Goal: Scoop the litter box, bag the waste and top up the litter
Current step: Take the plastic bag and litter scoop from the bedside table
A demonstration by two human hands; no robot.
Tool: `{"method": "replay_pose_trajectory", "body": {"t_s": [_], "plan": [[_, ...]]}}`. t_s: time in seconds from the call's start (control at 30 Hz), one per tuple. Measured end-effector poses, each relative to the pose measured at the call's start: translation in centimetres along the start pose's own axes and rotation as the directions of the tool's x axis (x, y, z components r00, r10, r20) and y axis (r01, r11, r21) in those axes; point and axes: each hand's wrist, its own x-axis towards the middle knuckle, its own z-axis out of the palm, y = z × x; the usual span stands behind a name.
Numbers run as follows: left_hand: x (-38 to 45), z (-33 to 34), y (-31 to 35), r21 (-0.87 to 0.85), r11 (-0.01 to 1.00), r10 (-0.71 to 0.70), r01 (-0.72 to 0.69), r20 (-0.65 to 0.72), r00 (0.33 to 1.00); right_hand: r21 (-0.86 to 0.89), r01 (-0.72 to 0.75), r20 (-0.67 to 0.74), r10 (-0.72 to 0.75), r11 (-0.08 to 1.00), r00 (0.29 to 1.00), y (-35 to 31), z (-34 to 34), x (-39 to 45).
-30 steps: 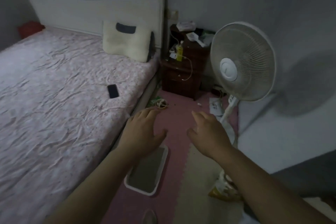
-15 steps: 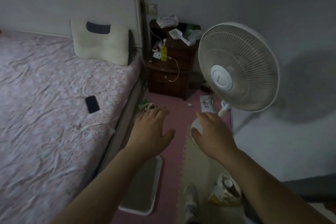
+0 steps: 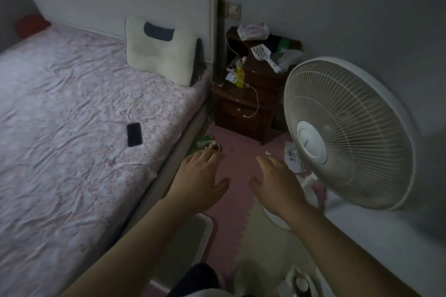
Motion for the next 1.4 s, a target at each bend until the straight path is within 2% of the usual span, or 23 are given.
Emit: {"method": "replay_pose_trajectory", "body": {"t_s": [0.2,0.3,0.7,0.87,1.1,1.4], "plan": [[4.6,1.0,-4.2,-0.013,0.999,-0.033,0.034,0.06,0.998,-0.062,-0.022,0.083,0.027,0.998,0.996,-1.1,0.5,5.4],[7.0,1.2,-5.8,-0.022,1.0,-0.012,0.014,0.089,0.996,-0.074,-0.07,0.068,0.075,0.995,0.995,-1.7,0.6,6.7],[16.1,1.5,-6.2,-0.043,0.999,0.016,-0.012,0.095,0.995,-0.138,-0.114,0.064,0.123,0.984,0.99,-1.1,-0.8,13.3],[20.6,1.7,-4.9,-0.047,0.999,0.009,-0.004,0.097,0.995,-0.079,-0.124,0.068,0.13,0.989,0.989,0.1,-0.8,17.3],[27.3,0.7,-2.6,-0.062,0.998,-0.022,0.025,0.053,0.998,-0.111,-0.11,0.113,0.123,0.988,0.986,1.5,-2.1,23.8],[35.1,0.7,-4.7,-0.076,0.996,-0.038,0.048,0.126,0.991,-0.014,-0.156,0.146,0.157,0.988,0.977,2.5,-2.0,29.7]]}}
